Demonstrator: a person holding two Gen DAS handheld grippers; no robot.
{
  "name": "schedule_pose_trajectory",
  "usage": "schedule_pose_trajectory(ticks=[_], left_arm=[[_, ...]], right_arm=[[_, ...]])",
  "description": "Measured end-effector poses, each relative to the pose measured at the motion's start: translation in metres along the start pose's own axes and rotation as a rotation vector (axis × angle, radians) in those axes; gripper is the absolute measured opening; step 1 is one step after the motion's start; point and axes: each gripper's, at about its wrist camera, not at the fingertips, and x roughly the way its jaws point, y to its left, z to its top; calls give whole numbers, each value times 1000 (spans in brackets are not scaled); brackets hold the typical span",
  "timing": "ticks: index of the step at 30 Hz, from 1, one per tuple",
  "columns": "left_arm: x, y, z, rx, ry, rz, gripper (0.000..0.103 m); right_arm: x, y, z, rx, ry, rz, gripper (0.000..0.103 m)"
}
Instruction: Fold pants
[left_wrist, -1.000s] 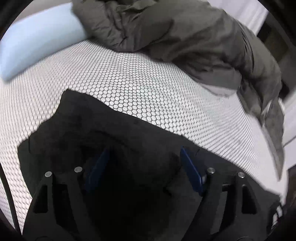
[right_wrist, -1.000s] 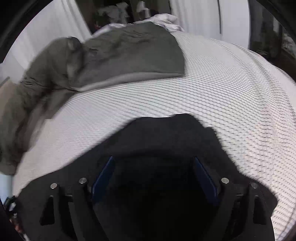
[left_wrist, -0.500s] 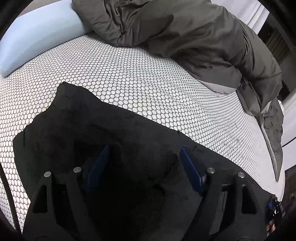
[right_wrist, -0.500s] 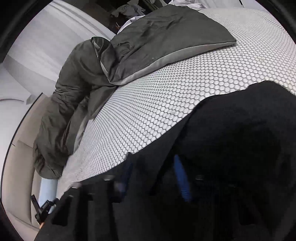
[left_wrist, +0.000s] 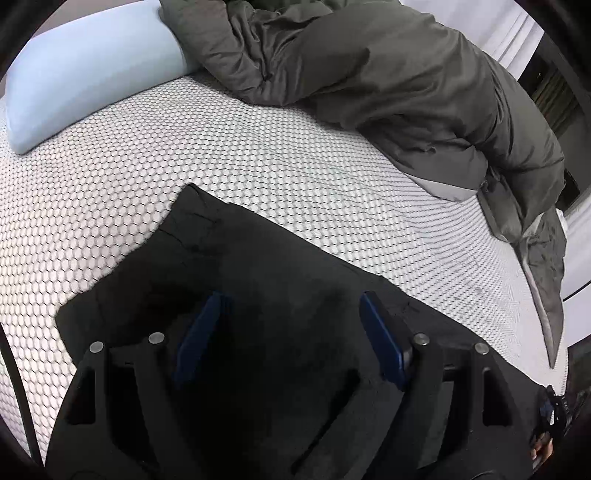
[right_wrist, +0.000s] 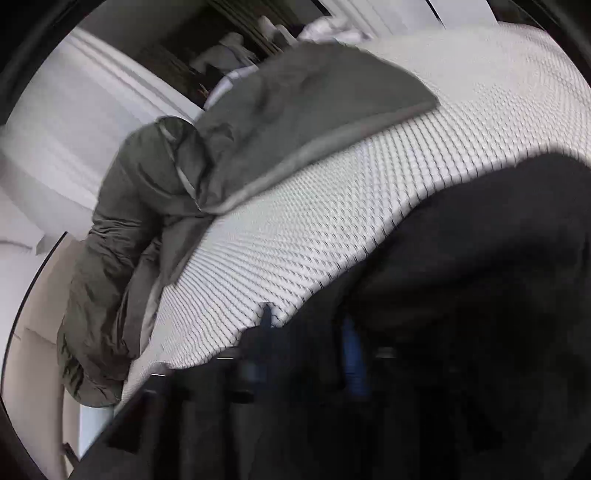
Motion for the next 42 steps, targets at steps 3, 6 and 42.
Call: schedule_pose_trajectory(ticks=[3, 6, 42], left_arm=[[-6, 14, 12, -4, 3, 8, 76], [-16, 29, 29, 53, -9, 44, 78], [-77, 67, 22, 145, -97, 12, 79]], right_arm=[[-7, 3, 0, -60, 6, -39, 61], [-20, -1, 5, -76, 11, -26, 72], [-161, -83, 6, -113, -100, -47, 81]])
